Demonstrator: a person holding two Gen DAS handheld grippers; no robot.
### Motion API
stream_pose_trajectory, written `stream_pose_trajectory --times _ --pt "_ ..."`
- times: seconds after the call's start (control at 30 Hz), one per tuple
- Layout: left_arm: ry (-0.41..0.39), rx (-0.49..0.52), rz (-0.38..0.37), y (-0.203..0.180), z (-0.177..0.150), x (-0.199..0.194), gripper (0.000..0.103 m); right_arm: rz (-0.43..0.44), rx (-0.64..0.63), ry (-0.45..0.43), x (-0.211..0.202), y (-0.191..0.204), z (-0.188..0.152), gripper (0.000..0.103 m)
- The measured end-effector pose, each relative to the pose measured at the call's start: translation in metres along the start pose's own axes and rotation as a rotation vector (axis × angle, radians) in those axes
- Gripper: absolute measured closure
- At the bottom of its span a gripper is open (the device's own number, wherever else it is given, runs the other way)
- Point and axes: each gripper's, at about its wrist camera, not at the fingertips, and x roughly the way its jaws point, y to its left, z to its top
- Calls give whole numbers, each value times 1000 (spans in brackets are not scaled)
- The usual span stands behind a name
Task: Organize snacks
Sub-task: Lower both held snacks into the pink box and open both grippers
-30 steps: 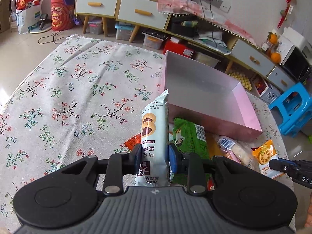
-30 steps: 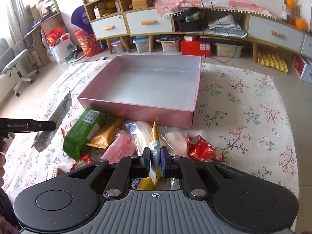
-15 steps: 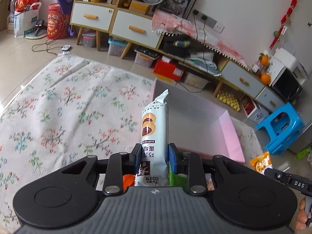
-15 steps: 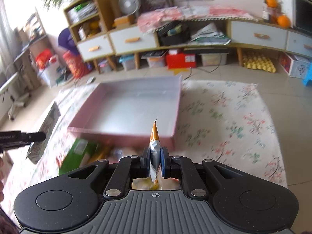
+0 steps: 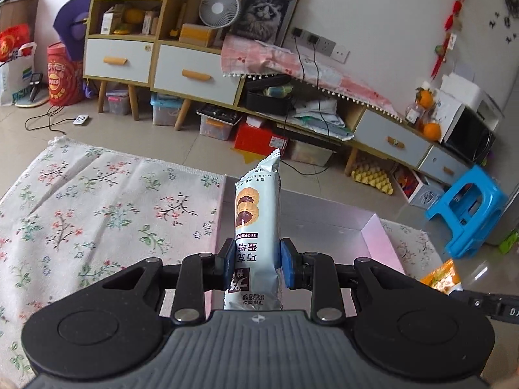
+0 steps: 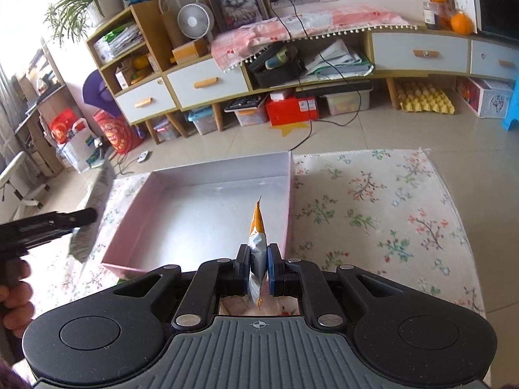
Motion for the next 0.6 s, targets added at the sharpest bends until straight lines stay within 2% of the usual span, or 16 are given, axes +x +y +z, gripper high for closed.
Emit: stream_pose_trajectory --times 0.27,0.37,0.43,0.5,0.6 --pt "-3 42 48 3 0 10 77 -30 -4 -7 32 5 11 94" --pt "13 42 41 7 -1 14 75 -42 -5 -9 45 6 13 93" --pt "10 68 51 5 -2 13 75 -49 -6 -7 50 6 10 86" --pt "3 85 68 5 -2 11 73 -63 -16 5 53 7 6 86" --pt "8 43 57 8 2 8 73 -67 -11 11 50 6 6 86"
